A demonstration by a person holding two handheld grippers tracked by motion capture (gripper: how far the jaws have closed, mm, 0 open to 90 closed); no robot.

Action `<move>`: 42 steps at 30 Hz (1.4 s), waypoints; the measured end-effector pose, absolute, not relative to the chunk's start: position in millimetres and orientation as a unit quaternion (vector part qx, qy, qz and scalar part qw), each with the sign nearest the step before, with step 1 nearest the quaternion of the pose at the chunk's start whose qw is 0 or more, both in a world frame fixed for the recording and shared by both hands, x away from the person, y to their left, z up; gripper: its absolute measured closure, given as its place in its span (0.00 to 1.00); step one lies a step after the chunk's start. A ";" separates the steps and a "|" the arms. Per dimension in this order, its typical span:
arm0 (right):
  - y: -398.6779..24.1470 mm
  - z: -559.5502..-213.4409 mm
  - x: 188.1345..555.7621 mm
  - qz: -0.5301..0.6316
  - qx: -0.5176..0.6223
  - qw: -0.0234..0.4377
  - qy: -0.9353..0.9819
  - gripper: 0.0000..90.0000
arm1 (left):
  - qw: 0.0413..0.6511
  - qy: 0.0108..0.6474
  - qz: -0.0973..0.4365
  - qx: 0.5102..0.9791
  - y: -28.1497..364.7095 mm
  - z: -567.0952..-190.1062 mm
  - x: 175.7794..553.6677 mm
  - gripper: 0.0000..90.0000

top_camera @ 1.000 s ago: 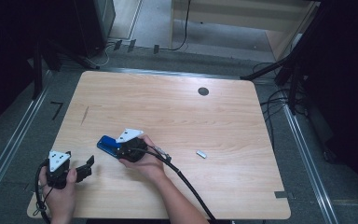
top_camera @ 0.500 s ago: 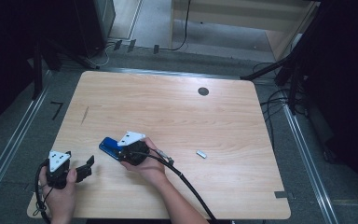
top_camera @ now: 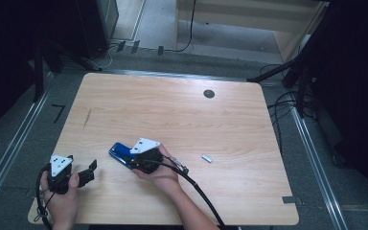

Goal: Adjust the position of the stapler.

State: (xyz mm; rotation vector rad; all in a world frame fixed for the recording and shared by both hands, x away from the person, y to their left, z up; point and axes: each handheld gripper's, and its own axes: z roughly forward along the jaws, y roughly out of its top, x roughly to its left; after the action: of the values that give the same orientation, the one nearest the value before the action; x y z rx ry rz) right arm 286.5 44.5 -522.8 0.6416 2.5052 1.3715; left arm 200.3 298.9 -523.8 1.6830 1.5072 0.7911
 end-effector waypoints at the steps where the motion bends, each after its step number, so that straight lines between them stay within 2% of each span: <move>1: 41.7 -523.2 286.0 0.466 0.219 0.108 0.851 0.75 | 0.365 0.586 0.308 0.655 298.8 -523.8 200.2 0.16; 42: -69.9 -531.3 255.0 0.454 0.259 0.140 0.841 0.75 | 0.368 0.593 0.310 0.646 300.4 -523.7 199.6 0.16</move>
State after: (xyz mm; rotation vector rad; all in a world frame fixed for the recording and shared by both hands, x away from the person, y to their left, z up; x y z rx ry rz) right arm 255.0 -69.9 -531.3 0.7480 2.4298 1.3115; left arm 199.6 300.4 -523.7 1.6587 1.5216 0.7956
